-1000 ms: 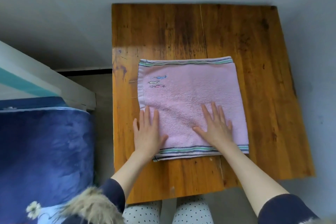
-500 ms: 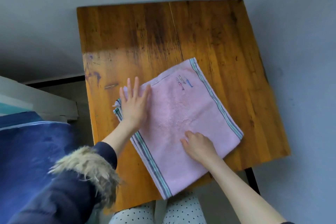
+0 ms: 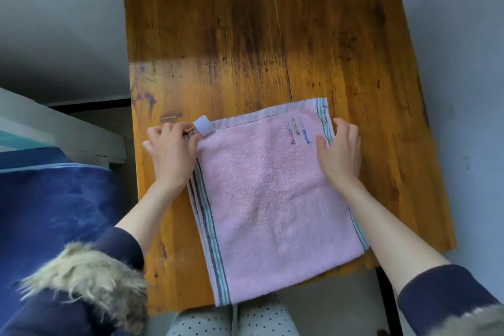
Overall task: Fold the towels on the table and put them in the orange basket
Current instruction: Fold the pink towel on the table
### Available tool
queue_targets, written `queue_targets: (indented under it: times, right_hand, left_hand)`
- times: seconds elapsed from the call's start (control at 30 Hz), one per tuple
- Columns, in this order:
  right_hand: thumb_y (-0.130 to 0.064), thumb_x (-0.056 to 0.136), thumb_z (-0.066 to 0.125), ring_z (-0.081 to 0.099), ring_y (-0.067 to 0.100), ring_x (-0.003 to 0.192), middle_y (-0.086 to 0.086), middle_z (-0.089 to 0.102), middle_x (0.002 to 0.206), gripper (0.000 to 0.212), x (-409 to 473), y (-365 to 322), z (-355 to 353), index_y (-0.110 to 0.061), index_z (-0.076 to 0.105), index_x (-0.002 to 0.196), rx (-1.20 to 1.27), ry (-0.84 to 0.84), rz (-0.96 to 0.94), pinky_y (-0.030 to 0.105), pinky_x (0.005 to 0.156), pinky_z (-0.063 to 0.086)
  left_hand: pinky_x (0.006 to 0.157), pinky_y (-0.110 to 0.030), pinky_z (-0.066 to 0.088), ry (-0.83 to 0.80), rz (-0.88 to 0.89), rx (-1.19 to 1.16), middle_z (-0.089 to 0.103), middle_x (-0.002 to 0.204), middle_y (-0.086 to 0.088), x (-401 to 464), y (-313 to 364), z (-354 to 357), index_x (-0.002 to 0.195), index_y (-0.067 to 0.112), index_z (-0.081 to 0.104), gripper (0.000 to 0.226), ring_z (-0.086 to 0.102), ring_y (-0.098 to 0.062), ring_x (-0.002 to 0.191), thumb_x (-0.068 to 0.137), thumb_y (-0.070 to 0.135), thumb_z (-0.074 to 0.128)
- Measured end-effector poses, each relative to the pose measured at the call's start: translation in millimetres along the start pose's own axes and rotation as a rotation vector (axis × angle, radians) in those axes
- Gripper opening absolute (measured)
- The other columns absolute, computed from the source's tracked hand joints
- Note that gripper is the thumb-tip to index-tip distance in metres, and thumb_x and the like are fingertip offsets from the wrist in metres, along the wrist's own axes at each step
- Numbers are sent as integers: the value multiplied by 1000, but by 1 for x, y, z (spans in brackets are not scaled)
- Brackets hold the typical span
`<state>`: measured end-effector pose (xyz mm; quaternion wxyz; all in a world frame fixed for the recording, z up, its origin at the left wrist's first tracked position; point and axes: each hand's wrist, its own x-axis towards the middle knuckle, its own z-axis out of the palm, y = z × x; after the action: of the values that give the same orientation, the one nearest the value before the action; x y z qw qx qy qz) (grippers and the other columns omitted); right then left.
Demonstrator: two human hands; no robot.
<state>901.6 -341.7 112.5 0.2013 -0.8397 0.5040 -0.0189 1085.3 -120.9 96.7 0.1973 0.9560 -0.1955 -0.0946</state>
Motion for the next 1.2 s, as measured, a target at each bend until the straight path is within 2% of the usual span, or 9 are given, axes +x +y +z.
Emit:
queue_targets:
  times: [0.13, 0.23, 0.37, 0.5, 0.63, 0.7, 0.87, 0.97, 1.2]
  right_hand:
    - [-35, 94, 50, 44, 28, 122, 10, 48, 134, 50, 41, -8, 4, -11, 39, 137, 34, -81, 49, 41, 96, 39]
    - [-26, 94, 51, 56, 30, 89, 12, 64, 95, 22, 53, -10, 2, -9, 62, 99, 182, -60, 64, 31, 65, 45]
    - [-22, 93, 53, 59, 22, 83, 8, 66, 90, 20, 59, -1, -11, -7, 67, 95, 481, -106, 163, 34, 72, 48]
    - [-22, 93, 55, 66, 17, 85, 6, 71, 92, 16, 54, 16, -31, -12, 68, 92, 767, -395, 294, 28, 74, 51]
    - [-16, 89, 60, 69, 20, 78, 10, 73, 88, 14, 60, 27, -42, -6, 69, 92, 877, -702, 388, 29, 65, 57]
    - [-14, 89, 60, 69, 18, 76, 8, 73, 87, 13, 65, 27, -38, -6, 68, 93, 849, -688, 396, 27, 62, 56]
    - [-13, 90, 58, 59, 21, 102, 6, 66, 107, 9, 82, 16, -19, -12, 65, 95, 685, -502, 286, 36, 95, 45]
    - [-14, 90, 59, 55, 17, 103, 5, 64, 110, 13, 86, 9, -12, -12, 66, 100, 602, -418, 190, 30, 91, 41]
    - [-23, 87, 63, 55, 19, 98, 9, 60, 108, 12, 93, -1, 1, -13, 67, 93, 427, -349, 0, 33, 90, 45]
  left_hand:
    - [76, -33, 18, 11, 18, 3, 62, 103, -8, 1, 4, 3, 98, 13, 67, 22, 38, -28, 101, 92, 29, 54]
    - [79, -36, 22, -25, -11, 2, 65, 100, -7, 0, 4, 0, 96, 13, 67, 23, 44, -28, 100, 93, 29, 52]
    - [79, -34, 44, -131, -217, -464, 65, 91, 0, 3, 2, -19, 92, 16, 65, 16, 59, -22, 93, 91, 29, 55]
    - [70, -34, 48, -287, -389, -787, 66, 87, -11, -5, -3, -34, 92, 12, 66, 18, 60, -21, 79, 91, 28, 57]
    - [62, -29, 51, -382, -420, -741, 68, 78, -8, -11, -18, -36, 88, 12, 68, 17, 62, -16, 67, 90, 27, 59]
    - [57, -27, 51, -373, -399, -654, 68, 73, -3, -10, -23, -34, 85, 16, 69, 14, 62, -12, 62, 89, 27, 60]
    - [57, -30, 52, -246, -361, -488, 65, 76, 1, -2, -19, -15, 85, 15, 65, 13, 61, -13, 69, 86, 28, 65]
    - [52, -17, 38, -141, -339, -371, 58, 73, 9, -2, -17, -7, 86, 15, 63, 16, 54, -4, 66, 86, 31, 64]
    - [57, -23, 41, -179, -335, -381, 62, 89, -6, -5, -27, -3, 89, 13, 64, 19, 58, -19, 79, 85, 31, 65]
